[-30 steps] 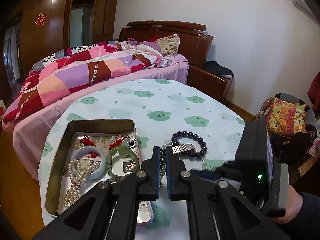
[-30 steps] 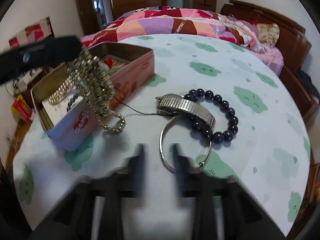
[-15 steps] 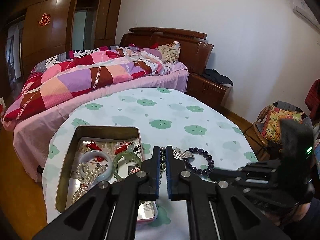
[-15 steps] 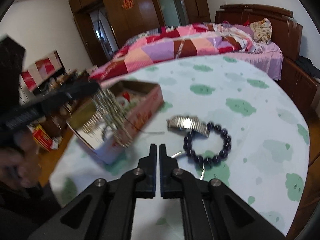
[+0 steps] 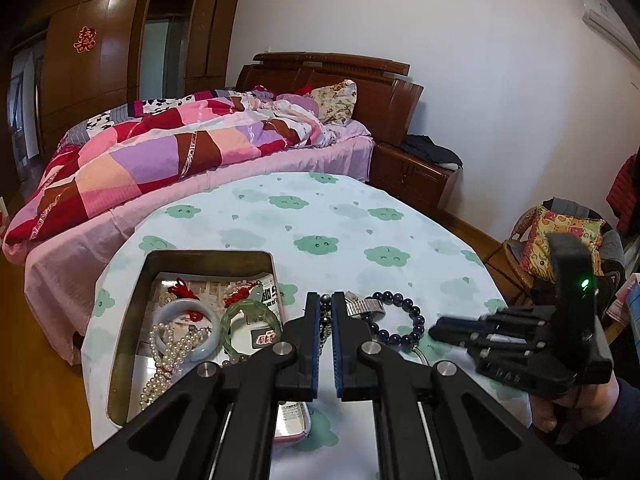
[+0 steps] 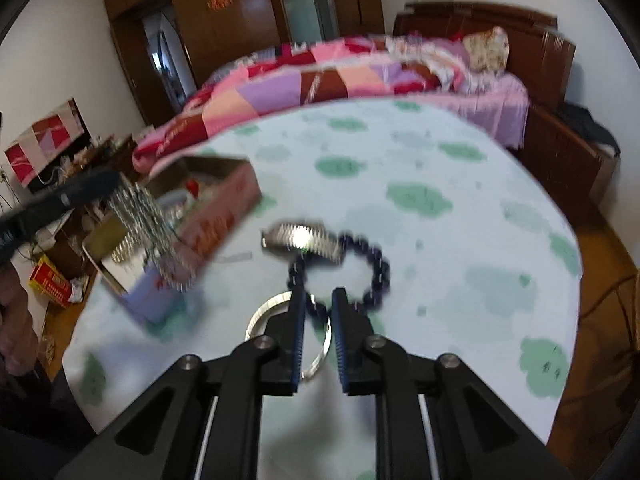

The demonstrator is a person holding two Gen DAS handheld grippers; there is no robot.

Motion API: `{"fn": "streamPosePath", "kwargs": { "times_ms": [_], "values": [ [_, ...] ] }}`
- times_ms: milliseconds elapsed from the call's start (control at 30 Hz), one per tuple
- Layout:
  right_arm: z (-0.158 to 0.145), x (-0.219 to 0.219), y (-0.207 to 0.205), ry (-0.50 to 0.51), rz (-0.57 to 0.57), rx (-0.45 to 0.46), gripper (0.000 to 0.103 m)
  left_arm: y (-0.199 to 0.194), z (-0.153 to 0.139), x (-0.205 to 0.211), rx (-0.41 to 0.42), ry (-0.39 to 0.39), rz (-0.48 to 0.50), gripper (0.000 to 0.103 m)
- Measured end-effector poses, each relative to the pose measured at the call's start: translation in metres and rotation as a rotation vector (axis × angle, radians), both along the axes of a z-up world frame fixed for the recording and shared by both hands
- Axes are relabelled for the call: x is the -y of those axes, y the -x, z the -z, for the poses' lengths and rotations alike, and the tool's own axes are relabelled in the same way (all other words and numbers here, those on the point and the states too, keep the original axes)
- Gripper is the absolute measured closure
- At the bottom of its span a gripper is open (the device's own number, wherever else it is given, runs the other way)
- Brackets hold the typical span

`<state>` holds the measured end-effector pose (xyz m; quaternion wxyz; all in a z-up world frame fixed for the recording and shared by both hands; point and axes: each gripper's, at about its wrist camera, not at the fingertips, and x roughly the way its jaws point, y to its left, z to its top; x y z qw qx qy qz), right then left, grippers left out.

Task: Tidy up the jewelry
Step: 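Lower the gold chain into the box with the left tool while the right tool carries the silver bangle over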

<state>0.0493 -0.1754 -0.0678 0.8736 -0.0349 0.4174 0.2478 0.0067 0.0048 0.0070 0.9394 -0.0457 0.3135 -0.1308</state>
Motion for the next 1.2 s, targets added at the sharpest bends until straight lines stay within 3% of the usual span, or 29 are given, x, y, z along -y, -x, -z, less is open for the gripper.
{"fn": "streamPosePath", "kwargs": {
  "times_ms": [33,100,133,167,200,267,333,400,633,667,700,767,967,1033,1100,1200],
  "values": [
    [0.005,-0.003,0.001,0.022,-0.012,-0.02,0.08,0.0,0.0,0.001,-0.001,0.0,0.004,0.099],
    [0.015,-0.012,0.005,0.084,-0.026,-0.028,0.05,0.0,0.001,0.004,-0.001,-0.002,0.01,0.099],
    [0.018,-0.015,0.006,0.106,-0.032,-0.026,0.048,0.001,0.001,0.004,-0.002,-0.002,0.012,0.099],
    [0.023,-0.019,0.008,0.135,-0.039,-0.023,0.054,0.001,0.002,0.004,-0.002,-0.003,0.013,0.099],
    [0.028,-0.024,0.009,0.168,-0.043,-0.025,0.079,0.001,0.002,0.005,-0.003,-0.004,0.015,0.099],
    [0.032,-0.027,0.012,0.217,-0.031,-0.001,0.091,0.001,0.002,0.005,-0.003,-0.002,0.016,0.099],
    [0.031,-0.025,0.015,0.198,-0.046,-0.005,0.093,0.002,0.002,0.004,-0.001,0.0,0.017,0.099],
    [0.027,-0.02,0.016,0.127,-0.053,-0.026,0.101,0.003,0.001,0.003,0.002,0.002,0.015,0.099],
    [0.023,-0.025,0.021,0.091,-0.068,-0.018,0.096,0.003,0.0,0.001,0.002,0.006,0.007,0.099],
    [0.024,-0.025,0.02,0.09,-0.068,-0.026,0.081,0.003,0.0,0.0,0.001,0.006,0.007,0.099],
    [0.025,-0.026,0.019,0.088,-0.07,-0.039,0.045,0.003,0.001,0.0,0.001,0.006,0.008,0.099],
    [0.023,-0.026,0.021,0.061,-0.068,-0.026,0.015,0.003,0.002,0.001,-0.001,0.007,0.01,0.099],
    [0.028,-0.048,0.022,0.124,-0.097,-0.019,0.019,0.003,0.003,0.002,-0.006,0.007,0.01,0.099],
    [0.037,-0.054,0.019,0.159,-0.1,-0.041,0.026,0.003,0.004,0.001,-0.009,0.007,0.008,0.099],
    [0.037,-0.057,0.022,0.199,-0.097,-0.007,0.038,0.004,0.004,0.0,-0.01,0.009,0.006,0.099],
    [0.032,-0.057,0.029,0.176,-0.117,-0.003,0.039,0.005,0.001,-0.002,-0.003,0.012,0.004,0.099]
  ]
}}
